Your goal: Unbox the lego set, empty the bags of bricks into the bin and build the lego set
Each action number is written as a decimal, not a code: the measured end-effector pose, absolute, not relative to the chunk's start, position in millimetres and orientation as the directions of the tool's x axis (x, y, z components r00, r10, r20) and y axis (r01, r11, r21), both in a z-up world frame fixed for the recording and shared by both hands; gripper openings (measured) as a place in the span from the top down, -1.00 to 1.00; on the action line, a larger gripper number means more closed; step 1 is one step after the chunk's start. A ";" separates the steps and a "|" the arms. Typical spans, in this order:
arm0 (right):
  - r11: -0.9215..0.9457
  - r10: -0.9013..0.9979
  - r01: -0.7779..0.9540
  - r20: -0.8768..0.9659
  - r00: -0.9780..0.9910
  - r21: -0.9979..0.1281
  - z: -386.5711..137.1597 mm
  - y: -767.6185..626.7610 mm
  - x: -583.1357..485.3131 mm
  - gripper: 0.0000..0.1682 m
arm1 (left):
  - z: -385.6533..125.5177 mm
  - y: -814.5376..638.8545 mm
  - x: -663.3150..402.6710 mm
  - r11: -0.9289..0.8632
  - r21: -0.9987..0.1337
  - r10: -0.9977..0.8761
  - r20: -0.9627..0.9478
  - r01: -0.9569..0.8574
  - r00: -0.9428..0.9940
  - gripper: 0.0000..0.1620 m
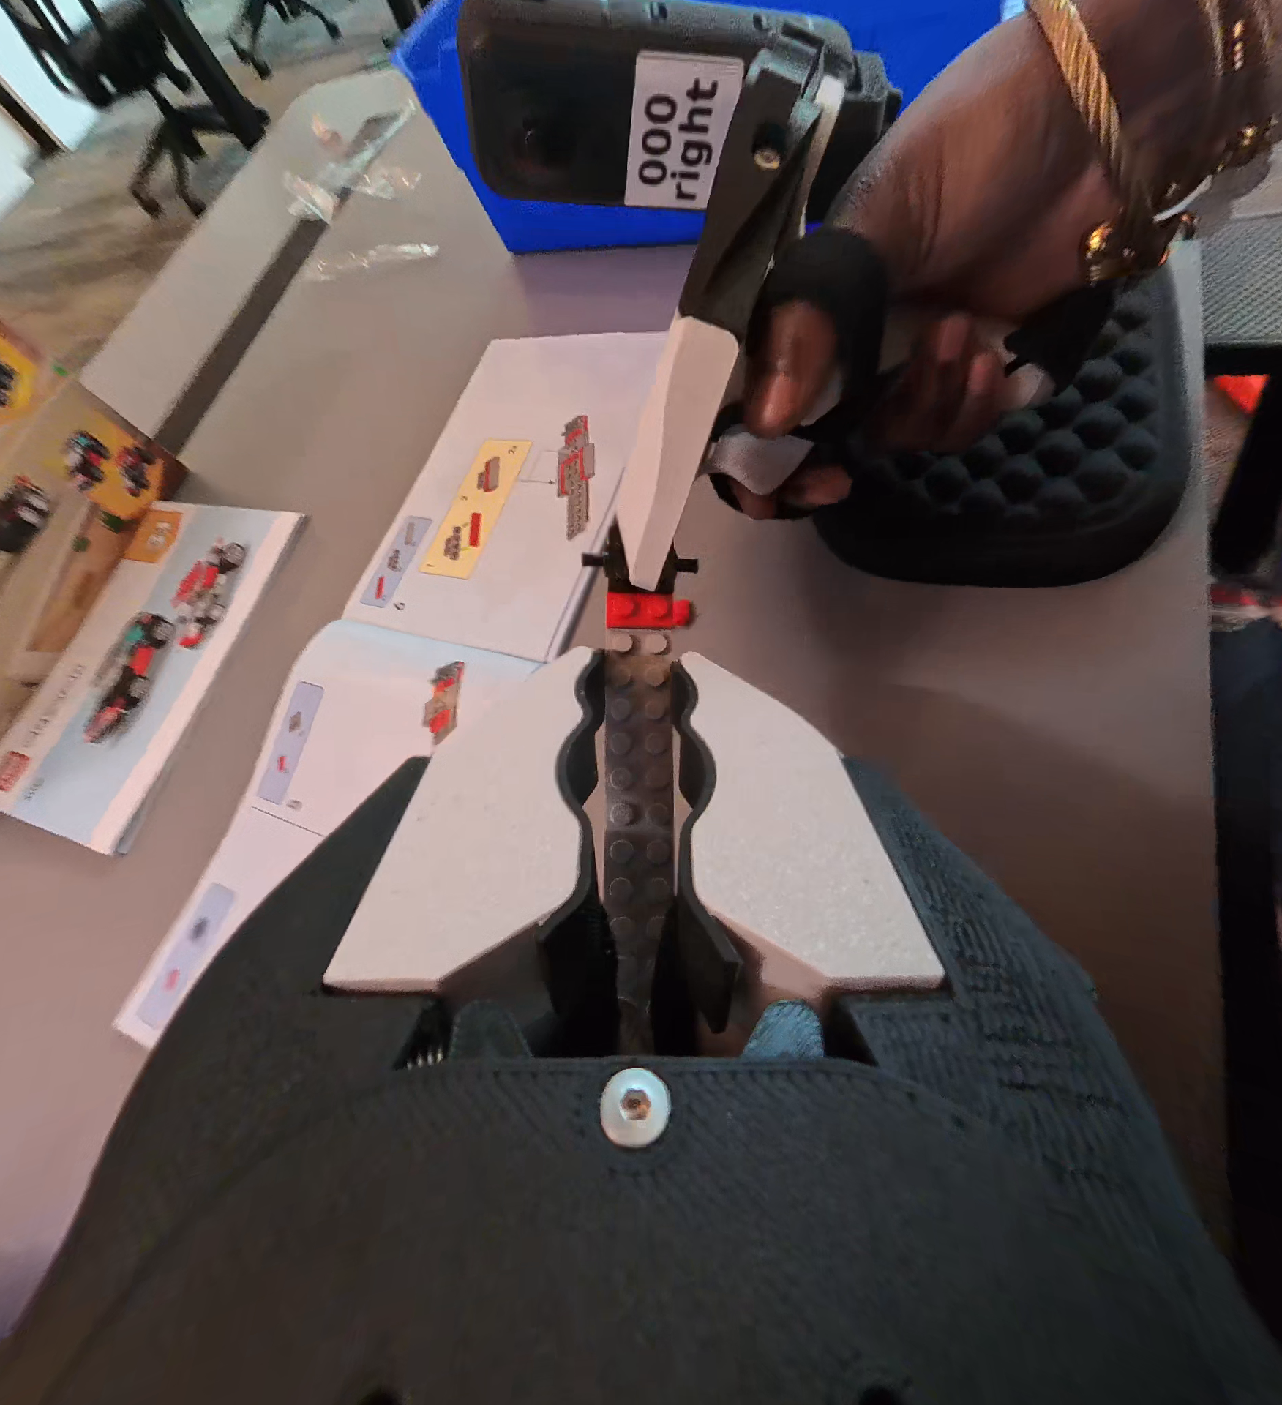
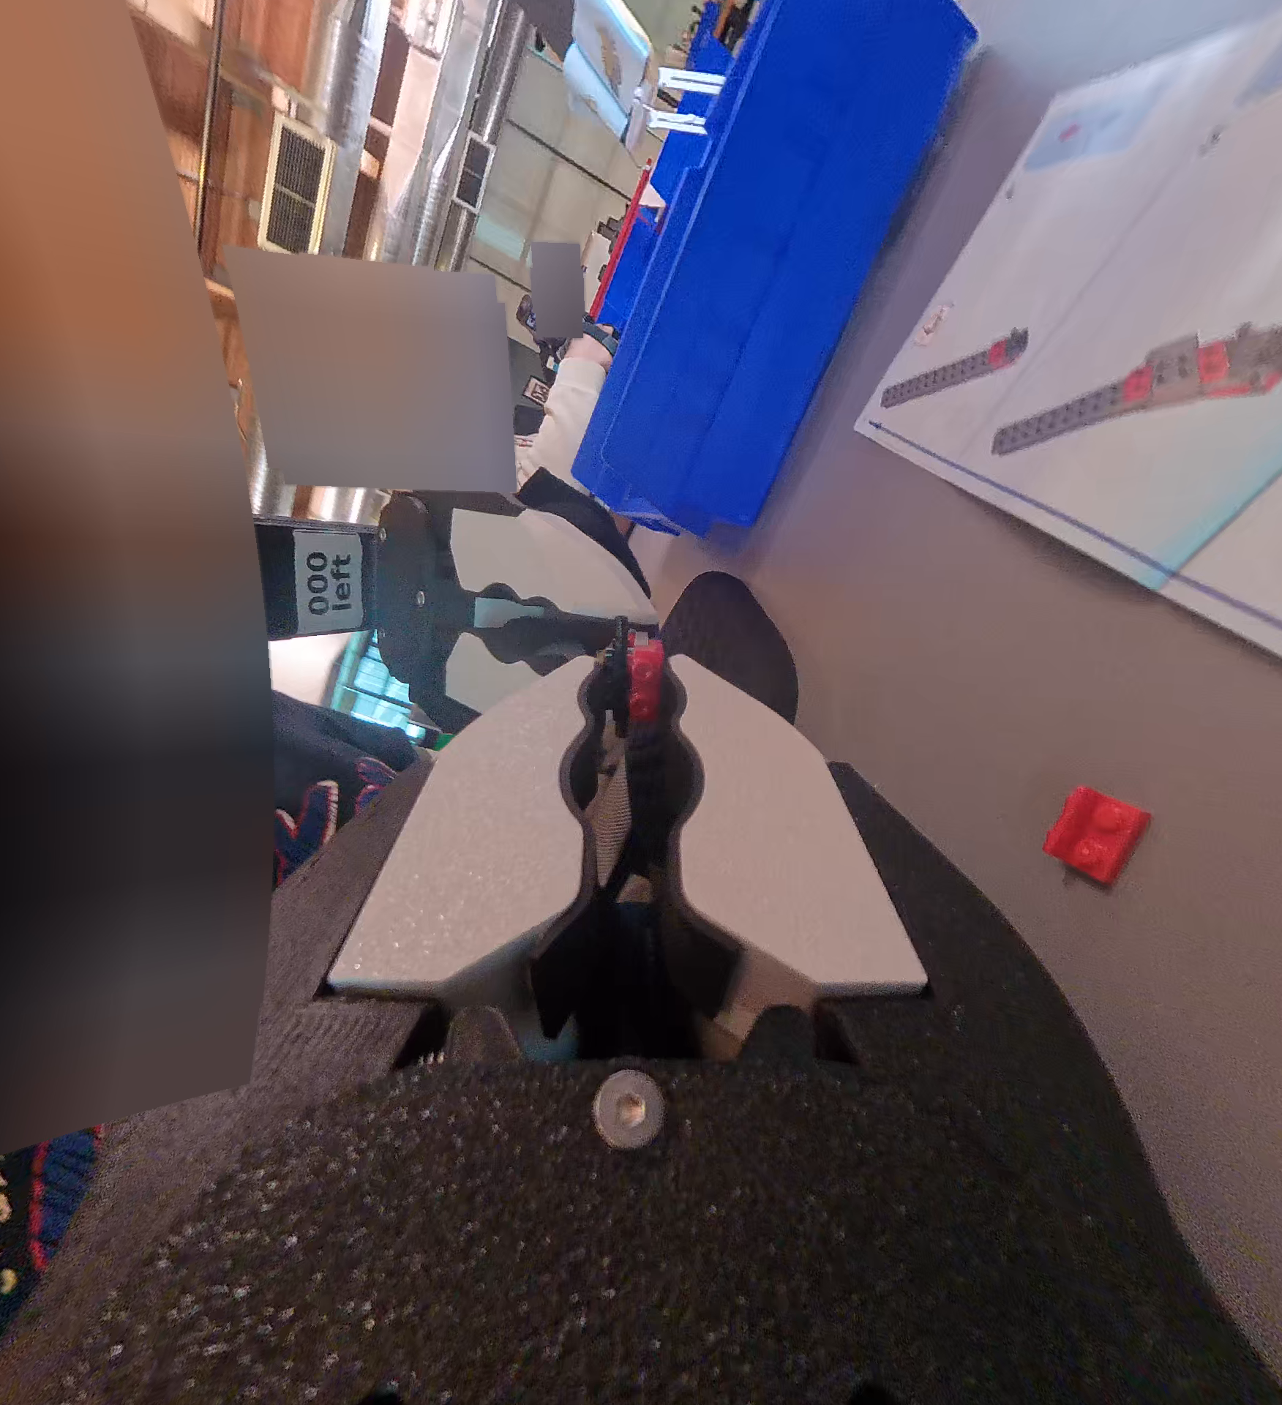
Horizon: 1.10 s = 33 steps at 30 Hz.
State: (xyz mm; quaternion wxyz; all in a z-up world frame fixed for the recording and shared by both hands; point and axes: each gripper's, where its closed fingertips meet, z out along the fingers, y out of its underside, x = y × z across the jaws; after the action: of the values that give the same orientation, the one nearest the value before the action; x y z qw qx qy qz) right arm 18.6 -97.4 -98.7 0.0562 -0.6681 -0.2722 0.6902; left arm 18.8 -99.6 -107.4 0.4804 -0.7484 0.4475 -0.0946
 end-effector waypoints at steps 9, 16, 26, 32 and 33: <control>-0.287 0.902 0.215 -0.339 -0.268 -0.933 -71.3 -113.6 28.6 0.85 | -70.1 -109.2 23.5 -0.047 -0.948 -0.771 -0.166 -0.315 0.615 0.69; -0.047 0.941 0.211 -0.114 -0.317 -0.976 -69.6 -125.6 33.5 0.85 | -77.4 -123.3 40.2 -0.143 -0.946 -0.896 -0.001 -0.291 0.444 0.83; 0.016 0.948 0.207 -0.051 -0.315 -0.978 -71.5 -128.9 35.7 0.86 | -81.2 -125.3 38.2 -0.013 -0.911 -0.880 -0.185 -0.411 0.438 0.88; 0.110 0.954 0.194 0.049 -0.296 -0.975 -67.5 -125.3 33.2 0.86 | -82.9 -124.8 33.5 -0.035 -0.916 -0.891 -0.153 -0.399 0.428 0.70; 0.115 0.953 0.166 0.062 -0.295 -0.979 -62.7 -124.5 33.9 0.86 | -83.0 -124.0 31.7 -0.020 -0.911 -0.885 -0.175 -0.412 0.431 0.63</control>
State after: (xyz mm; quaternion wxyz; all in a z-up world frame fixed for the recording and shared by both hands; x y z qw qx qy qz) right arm 33.9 -124.5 -62.7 0.3961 -0.4421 -0.6329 0.4971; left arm 31.7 -124.0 -83.0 0.5094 -0.6754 0.4800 -0.2323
